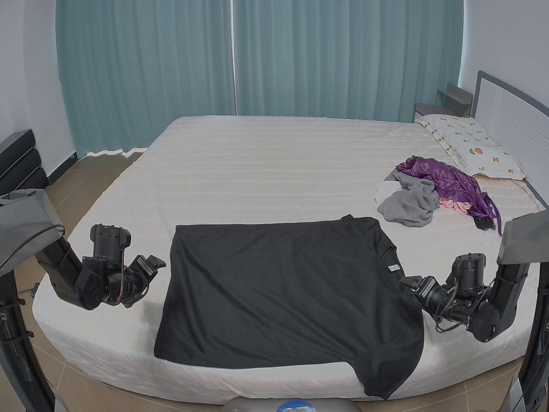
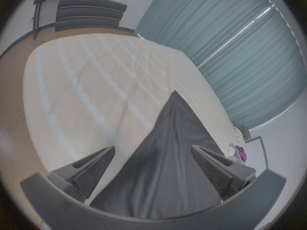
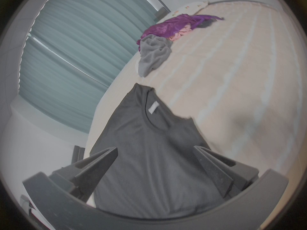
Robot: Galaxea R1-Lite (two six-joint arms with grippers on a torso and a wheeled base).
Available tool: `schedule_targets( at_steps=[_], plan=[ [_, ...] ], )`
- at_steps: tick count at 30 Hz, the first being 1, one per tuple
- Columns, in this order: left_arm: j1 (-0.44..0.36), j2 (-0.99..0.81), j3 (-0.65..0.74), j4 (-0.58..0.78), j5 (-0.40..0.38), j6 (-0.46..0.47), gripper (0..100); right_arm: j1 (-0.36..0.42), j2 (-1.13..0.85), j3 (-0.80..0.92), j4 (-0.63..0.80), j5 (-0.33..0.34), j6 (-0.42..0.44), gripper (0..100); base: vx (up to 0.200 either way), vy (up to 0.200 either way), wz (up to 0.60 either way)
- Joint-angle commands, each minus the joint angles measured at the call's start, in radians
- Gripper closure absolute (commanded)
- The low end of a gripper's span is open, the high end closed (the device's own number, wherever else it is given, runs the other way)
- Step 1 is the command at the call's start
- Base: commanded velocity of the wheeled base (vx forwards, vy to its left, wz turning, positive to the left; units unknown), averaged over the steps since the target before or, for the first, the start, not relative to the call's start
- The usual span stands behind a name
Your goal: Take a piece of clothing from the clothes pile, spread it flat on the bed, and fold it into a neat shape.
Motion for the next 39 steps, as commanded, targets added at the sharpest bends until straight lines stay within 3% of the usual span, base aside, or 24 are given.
schedule_targets(
  at_steps=[1, 6, 12, 15, 27, 34, 39],
  plan=[
    [-0.077, -0.156, 0.231, -0.095, -0.023, -0.085, 0, 0.014, -0.061, 0.232, -0.145, 0.097, 0.117, 0, -0.2, 0.0, 0.0],
    [-0.075, -0.142, 0.251, -0.096, -0.054, -0.088, 0, 0.007, -0.009, 0.241, -0.171, 0.121, 0.155, 0, -0.2, 0.0, 0.0],
    [-0.072, -0.148, 0.251, -0.096, -0.077, -0.121, 0, 0.012, 0.031, 0.3, -0.314, 0.123, 0.153, 0, 0.0, 0.0, 0.0],
    [-0.075, -0.15, 0.244, -0.096, -0.076, -0.145, 0, 0.017, 0.021, 0.304, -0.314, 0.124, 0.155, 0, 0.0, 0.0, 0.0],
    [-0.077, -0.127, 0.245, -0.098, -0.077, -0.147, 0, 0.018, 0.026, 0.306, -0.314, 0.124, 0.153, 0, 0.0, -0.2, 0.0],
    [-0.078, -0.097, 0.256, -0.098, -0.068, -0.136, 0, 0.018, 0.031, 0.307, -0.314, 0.123, 0.152, 0, 0.0, 0.0, 0.0],
    [-0.078, -0.074, 0.287, -0.098, -0.063, -0.075, 0, 0.018, 0.031, 0.307, -0.314, 0.123, 0.152, 0, 0.0, 0.0, 0.0]
  ],
)
